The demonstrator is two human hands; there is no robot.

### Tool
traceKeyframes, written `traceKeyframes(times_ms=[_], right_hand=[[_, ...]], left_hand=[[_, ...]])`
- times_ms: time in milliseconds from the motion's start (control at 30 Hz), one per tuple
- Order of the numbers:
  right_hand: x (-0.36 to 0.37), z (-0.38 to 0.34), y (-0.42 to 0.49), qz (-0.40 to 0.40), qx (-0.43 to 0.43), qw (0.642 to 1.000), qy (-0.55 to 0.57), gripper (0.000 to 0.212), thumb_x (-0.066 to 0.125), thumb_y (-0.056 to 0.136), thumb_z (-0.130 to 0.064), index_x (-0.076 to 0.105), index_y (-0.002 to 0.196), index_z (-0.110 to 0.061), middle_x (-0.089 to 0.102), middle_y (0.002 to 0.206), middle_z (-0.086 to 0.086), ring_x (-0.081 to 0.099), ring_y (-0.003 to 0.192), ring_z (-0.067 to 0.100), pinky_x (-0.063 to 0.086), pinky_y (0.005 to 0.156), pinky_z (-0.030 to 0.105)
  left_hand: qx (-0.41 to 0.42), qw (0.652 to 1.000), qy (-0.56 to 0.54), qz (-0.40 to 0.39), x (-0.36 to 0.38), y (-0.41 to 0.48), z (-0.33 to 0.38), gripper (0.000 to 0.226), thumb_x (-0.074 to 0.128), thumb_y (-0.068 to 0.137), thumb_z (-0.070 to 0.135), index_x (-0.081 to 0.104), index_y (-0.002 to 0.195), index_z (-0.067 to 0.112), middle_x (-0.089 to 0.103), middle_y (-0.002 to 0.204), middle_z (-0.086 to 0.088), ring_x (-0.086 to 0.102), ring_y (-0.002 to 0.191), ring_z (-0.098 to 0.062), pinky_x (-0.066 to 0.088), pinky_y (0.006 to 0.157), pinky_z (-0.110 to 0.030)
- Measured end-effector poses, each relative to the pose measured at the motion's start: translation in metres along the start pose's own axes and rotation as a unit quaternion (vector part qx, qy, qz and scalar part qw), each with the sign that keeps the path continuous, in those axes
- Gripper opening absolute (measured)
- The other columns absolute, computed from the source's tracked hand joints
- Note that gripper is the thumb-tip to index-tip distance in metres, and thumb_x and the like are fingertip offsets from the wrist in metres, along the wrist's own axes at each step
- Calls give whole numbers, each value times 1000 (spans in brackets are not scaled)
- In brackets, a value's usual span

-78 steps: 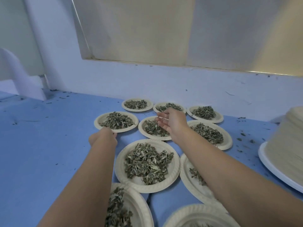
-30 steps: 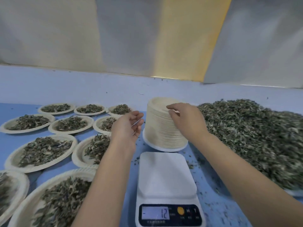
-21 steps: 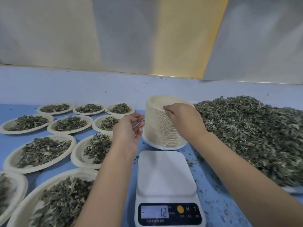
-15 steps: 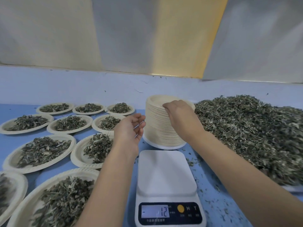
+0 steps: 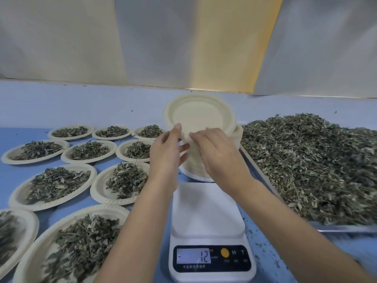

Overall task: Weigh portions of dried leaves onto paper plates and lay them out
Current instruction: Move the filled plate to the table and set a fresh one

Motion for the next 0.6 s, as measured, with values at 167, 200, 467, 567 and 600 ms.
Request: traceKeyframes(times_ms=[167, 200, 467, 567, 600], right_hand=[[-13, -13, -17, -22, 25, 998, 46, 18, 62, 84, -9, 72, 98, -2, 71, 97, 7, 66, 94, 26, 40, 105, 43], [-17, -12, -19, -30, 67, 995, 63, 25, 58, 86, -18, 71, 102, -5, 70, 107, 5, 63, 105, 24, 34, 110, 44], [-35, 9, -45, 22, 520, 789, 327, 45, 44, 99, -22, 40, 144, -23, 42, 146, -11, 37, 133, 3, 30, 114, 34], [-35, 6, -57, 85, 544, 744, 378, 35, 41, 100, -22, 56, 131, -25, 57, 131, -15, 49, 122, 0, 39, 105, 28], [-35, 5, -61, 106, 544, 740, 381, 32, 40, 100, -21, 61, 124, -27, 61, 123, -18, 52, 117, -3, 42, 100, 25]], left_hand=[[39, 995, 89, 30, -9, -3, 0, 18, 55, 91, 18, 57, 74, 12, 59, 69, -5, 52, 60, -16, 45, 45, -18], [36, 993, 110, 31, -11, -4, -1, 18, 53, 90, 16, 57, 73, 12, 59, 70, -7, 51, 58, -17, 44, 45, -19], [40, 973, 226, -25, -33, -9, 2, 39, 48, 85, 13, 55, 121, 25, 60, 93, -2, 53, 57, -12, 41, 42, -21], [40, 961, 271, -36, -43, -12, 4, 24, 48, 86, 17, 62, 104, 23, 63, 70, 0, 48, 39, -9, 38, 44, -23], [45, 958, 281, -27, -47, -12, 6, 18, 47, 87, 22, 64, 94, 20, 61, 60, 0, 47, 38, -11, 36, 45, -23]])
Point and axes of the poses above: each hand's wrist, its own y-axis towards the middle knuckle, its own x-axis out of the palm, z = x × y, the point moved 3 cm from there along y, towards the middle knuckle
